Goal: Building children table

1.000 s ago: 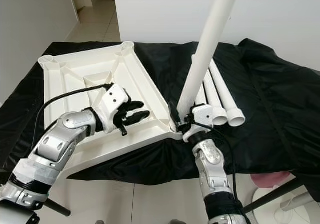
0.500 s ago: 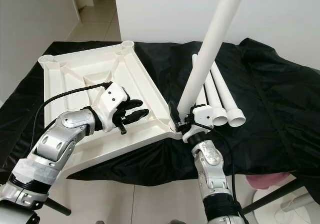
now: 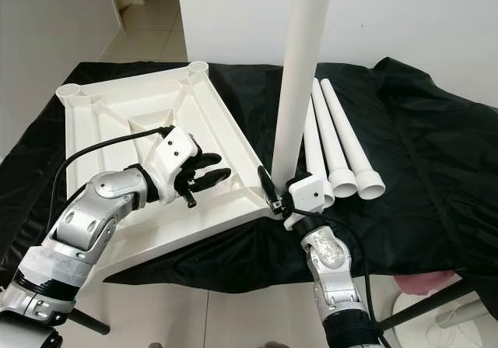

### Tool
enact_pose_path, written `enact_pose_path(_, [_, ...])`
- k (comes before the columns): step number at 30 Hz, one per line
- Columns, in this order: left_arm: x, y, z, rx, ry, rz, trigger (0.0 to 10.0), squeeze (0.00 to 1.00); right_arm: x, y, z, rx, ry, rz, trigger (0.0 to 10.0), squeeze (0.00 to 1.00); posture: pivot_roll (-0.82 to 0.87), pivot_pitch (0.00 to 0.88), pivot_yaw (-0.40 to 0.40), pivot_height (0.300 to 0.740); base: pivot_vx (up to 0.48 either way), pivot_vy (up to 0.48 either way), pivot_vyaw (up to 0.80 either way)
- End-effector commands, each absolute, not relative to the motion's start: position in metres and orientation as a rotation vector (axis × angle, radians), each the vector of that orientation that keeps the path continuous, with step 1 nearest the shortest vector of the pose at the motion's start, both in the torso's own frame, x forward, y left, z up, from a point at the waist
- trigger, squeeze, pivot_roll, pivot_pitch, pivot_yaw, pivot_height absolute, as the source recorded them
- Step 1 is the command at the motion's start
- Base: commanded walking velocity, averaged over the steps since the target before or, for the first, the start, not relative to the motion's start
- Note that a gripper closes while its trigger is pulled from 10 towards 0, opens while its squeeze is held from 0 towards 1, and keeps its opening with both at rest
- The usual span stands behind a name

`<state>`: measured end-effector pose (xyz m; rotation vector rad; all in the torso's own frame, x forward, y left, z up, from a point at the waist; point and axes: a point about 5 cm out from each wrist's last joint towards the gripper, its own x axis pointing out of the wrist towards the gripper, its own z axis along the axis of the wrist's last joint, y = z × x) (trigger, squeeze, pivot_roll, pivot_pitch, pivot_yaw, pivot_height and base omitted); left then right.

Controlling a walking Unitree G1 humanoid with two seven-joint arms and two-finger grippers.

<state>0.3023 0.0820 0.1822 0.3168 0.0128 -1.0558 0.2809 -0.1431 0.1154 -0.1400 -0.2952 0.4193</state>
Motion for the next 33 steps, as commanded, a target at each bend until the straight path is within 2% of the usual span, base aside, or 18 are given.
enact_pose_path(1, [0.305, 0.085, 0.183, 0.315, 0.012, -0.989, 10.0, 0.00, 0.279, -0.146, 0.085, -0.111, -0.087, 0.432, 10.0, 0.00, -0.05, 0.019, 0.018, 0.740, 0.000, 0.000, 0.00])
enact_pose_path(14, [0.306, 0.086, 0.185, 0.322, 0.006, -0.988, 10.0, 0.00, 0.292, -0.145, 0.094, -0.073, -0.003, 0.476, 10.0, 0.00, -0.04, 0.015, 0.022, 0.740, 0.000, 0.000, 0.00])
enact_pose_path(26, [0.307, 0.087, 0.186, 0.333, 0.000, -0.988, 10.0, 0.00, 0.293, -0.147, 0.093, 0.098, 0.046, 0.404, 10.0, 0.00, -0.04, 0.012, 0.028, 0.740, 0.000, 0.000, 0.00])
enact_pose_path(33, [0.307, 0.087, 0.187, 0.336, -0.001, -0.990, 10.0, 0.00, 0.290, -0.143, 0.099, 0.051, -0.009, 0.400, 10.0, 0.00, -0.04, 0.012, 0.032, 0.740, 0.000, 0.000, 0.00])
